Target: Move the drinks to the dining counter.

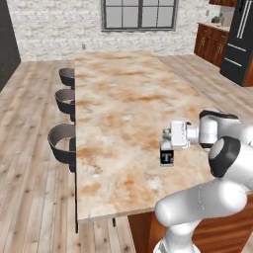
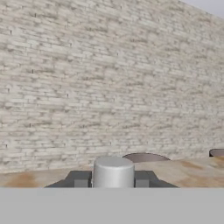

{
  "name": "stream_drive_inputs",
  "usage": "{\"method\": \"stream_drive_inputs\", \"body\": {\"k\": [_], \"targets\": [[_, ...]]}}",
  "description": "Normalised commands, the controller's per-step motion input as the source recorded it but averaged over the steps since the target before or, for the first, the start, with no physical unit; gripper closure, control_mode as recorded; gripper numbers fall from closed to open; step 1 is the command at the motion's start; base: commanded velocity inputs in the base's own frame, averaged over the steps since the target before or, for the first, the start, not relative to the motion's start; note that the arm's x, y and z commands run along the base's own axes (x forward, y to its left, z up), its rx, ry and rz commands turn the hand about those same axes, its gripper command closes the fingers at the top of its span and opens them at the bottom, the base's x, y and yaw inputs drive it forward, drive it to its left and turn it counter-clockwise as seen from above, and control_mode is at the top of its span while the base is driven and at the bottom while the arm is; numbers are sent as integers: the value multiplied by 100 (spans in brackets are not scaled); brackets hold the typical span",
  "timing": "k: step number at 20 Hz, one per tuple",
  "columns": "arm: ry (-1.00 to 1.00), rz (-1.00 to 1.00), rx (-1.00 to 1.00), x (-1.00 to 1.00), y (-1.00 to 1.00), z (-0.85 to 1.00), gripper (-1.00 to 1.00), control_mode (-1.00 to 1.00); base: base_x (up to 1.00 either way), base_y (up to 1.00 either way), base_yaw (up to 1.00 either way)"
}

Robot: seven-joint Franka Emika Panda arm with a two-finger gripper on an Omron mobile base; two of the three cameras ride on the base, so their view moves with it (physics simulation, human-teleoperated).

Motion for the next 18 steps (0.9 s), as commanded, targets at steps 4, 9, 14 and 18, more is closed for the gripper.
{"method": "stream_drive_inputs", "body": {"k": [4, 9, 14, 18], "targets": [[0, 0, 0, 19, 0, -20, 100, -100, 0, 0, 0], [0, 0, 0, 4, 0, -18, 100, -100, 0, 0, 0], [0, 0, 0, -13, 0, -6, -100, -100, 0, 0, 0], [0, 0, 0, -26, 0, 0, -100, -100, 0, 0, 0]]}}
